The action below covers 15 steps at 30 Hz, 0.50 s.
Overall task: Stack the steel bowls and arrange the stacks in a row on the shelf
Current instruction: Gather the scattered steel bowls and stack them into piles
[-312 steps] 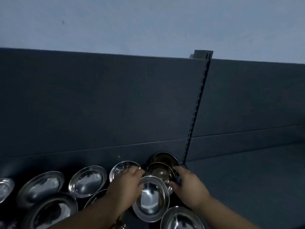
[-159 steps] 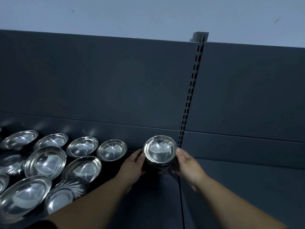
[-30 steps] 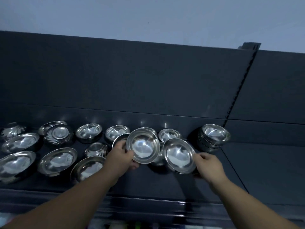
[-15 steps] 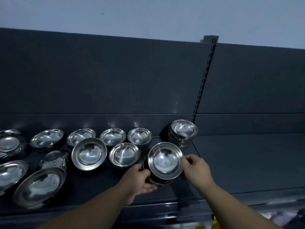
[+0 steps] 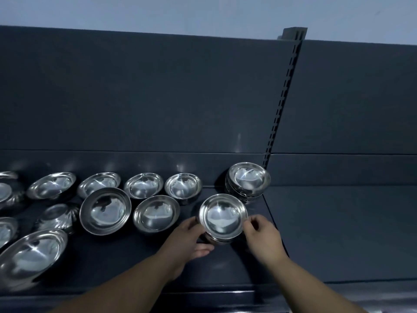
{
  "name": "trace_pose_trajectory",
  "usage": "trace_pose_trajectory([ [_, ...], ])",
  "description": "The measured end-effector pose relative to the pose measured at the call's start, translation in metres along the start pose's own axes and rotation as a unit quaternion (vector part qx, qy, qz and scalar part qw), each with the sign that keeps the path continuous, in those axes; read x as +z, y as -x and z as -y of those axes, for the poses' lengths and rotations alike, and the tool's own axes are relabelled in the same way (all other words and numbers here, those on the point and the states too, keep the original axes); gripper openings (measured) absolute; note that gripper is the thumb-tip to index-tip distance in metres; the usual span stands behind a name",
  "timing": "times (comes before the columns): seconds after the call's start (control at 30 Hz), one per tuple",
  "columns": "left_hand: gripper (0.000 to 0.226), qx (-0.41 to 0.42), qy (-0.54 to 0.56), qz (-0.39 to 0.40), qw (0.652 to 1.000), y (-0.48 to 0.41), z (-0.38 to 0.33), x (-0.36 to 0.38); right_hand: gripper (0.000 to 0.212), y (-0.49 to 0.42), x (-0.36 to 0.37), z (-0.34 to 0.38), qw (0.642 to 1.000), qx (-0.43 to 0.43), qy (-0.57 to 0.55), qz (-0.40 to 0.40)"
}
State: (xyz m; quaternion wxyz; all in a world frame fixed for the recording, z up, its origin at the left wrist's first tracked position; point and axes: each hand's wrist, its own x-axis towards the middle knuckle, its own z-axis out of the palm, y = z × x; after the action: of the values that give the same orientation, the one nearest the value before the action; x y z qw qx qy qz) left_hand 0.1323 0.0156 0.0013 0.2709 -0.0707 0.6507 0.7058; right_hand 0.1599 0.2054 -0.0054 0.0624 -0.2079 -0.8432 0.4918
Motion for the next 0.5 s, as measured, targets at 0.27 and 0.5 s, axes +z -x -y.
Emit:
trace_pose_trajectory([
  [0.27,0.028,0.124,-0.243,-0.15,0.95,-0.01,0.008,-0.014,0.009,-0.009,0.014,0.004,0.998,-0.001,-0.049,0.041],
  [0.5,0.042,0.294,-0.504,-0.286,0.76,-0.015,0.003,-0.057,0.01,-0.012,0.016,0.008,0.994,0.018,-0.095,0.042],
])
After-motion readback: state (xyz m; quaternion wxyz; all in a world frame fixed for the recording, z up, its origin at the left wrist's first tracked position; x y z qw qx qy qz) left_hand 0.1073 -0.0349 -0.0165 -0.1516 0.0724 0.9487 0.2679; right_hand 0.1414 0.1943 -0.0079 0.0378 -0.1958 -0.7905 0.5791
